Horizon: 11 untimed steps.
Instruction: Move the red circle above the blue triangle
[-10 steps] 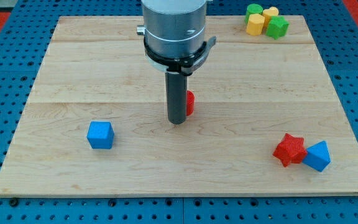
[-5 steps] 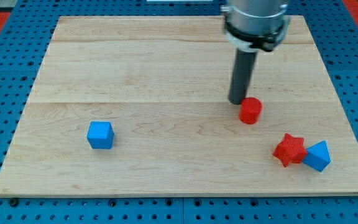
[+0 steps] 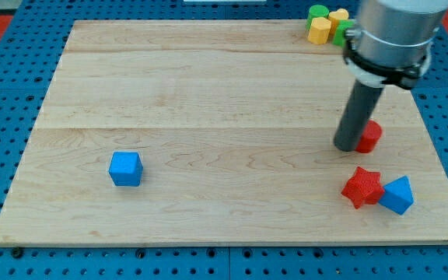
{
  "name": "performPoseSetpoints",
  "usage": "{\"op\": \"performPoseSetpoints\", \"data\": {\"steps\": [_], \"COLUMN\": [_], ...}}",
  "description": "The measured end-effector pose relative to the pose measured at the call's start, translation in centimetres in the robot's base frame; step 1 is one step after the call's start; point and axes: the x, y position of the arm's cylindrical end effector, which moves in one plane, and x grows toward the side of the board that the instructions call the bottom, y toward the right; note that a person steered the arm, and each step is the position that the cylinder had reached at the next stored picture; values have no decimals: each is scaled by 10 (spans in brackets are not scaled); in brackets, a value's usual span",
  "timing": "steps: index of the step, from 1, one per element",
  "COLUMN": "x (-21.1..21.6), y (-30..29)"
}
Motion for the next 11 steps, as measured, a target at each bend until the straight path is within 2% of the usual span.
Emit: {"op": "performPoseSetpoints", "data": {"steps": [1, 2, 3, 4, 6, 7, 8, 10, 11], "x": [0, -26, -54, -54, -7, -33, -39, 11, 13], "y": [-27, -46, -21, 28, 59, 53, 29, 43, 44]}}
